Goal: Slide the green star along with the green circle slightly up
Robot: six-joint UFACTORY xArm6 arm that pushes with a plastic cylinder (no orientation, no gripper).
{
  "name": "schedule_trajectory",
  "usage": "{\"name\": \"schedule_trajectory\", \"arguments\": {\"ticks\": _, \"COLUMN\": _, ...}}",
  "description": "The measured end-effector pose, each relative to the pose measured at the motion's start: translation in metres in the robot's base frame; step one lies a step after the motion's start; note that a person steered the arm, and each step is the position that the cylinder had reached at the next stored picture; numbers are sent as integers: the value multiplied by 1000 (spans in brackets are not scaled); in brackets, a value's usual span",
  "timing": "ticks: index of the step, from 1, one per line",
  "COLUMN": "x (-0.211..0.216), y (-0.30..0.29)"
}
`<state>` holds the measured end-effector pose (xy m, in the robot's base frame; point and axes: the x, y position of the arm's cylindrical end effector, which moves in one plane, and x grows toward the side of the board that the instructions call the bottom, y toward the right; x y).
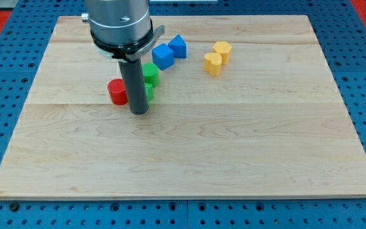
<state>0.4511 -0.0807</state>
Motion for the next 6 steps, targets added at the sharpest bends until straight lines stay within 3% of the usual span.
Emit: {"name": "schedule_trajectory", "arguments": {"ticks": 6, "x": -24, "y": -8}}
